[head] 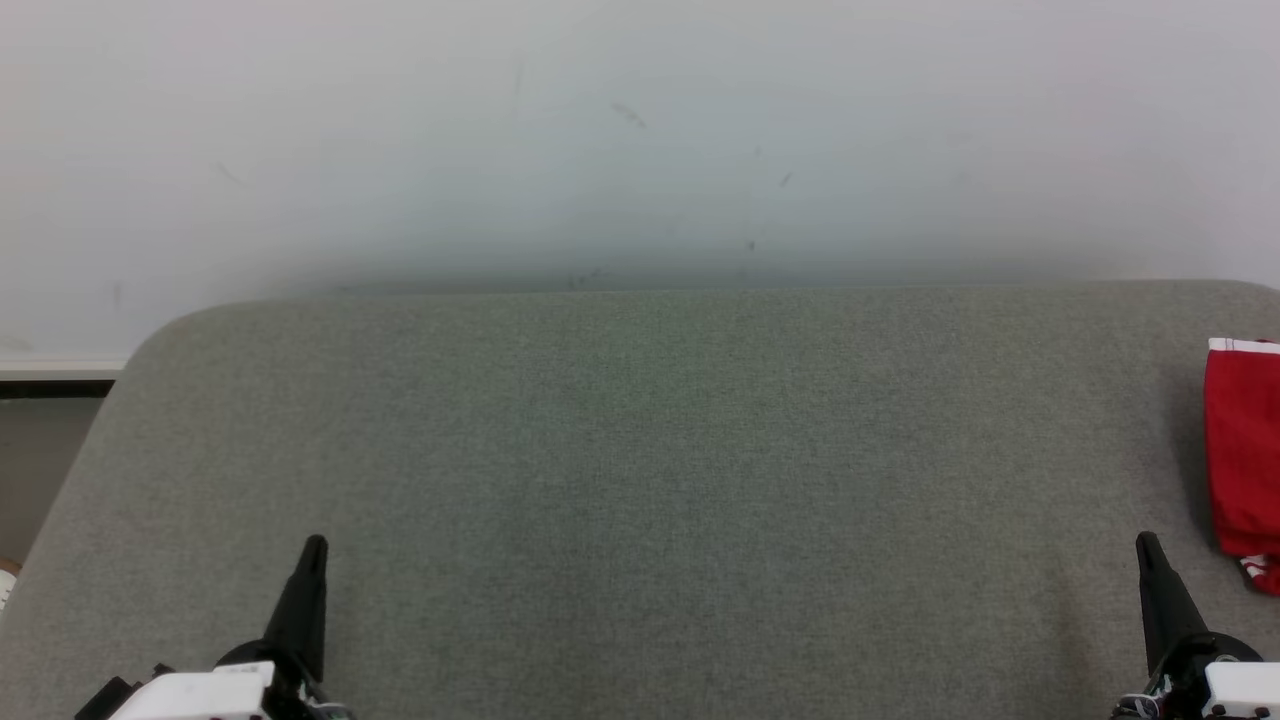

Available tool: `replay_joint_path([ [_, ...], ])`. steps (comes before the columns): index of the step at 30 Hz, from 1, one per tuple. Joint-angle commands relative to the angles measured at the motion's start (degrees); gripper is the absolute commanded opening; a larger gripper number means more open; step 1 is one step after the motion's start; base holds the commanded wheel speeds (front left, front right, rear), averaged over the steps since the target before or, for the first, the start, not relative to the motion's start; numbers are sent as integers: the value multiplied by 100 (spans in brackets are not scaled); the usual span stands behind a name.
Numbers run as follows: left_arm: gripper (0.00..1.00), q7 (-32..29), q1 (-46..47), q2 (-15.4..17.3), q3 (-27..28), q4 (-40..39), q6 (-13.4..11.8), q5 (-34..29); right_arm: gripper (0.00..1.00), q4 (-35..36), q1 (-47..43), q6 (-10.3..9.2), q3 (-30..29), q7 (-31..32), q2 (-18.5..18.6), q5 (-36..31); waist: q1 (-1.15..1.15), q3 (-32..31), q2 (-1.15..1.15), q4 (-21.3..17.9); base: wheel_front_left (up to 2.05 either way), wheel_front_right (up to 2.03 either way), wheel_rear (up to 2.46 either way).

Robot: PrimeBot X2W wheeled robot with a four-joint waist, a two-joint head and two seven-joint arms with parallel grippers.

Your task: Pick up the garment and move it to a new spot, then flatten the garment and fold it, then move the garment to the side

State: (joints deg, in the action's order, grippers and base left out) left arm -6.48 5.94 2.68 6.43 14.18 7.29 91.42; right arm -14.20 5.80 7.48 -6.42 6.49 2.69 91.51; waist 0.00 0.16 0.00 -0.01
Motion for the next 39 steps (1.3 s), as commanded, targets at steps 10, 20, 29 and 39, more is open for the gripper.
replay_joint_path([
  [10,0,-30,57,37,25,-20,34,133,0,29,83,2,-23,27,35,94,0,2,0,1,0,0,0],
  [20,0,-29,57,37,24,-21,34,134,0,29,82,2,-23,26,35,94,0,2,0,1,0,0,0],
  [29,0,-29,56,37,24,-20,34,134,0,29,82,2,-22,26,35,95,0,2,0,1,0,0,0],
  [39,0,-29,56,37,24,-21,34,135,0,29,82,2,-22,26,35,95,0,2,0,1,0,0,0],
])
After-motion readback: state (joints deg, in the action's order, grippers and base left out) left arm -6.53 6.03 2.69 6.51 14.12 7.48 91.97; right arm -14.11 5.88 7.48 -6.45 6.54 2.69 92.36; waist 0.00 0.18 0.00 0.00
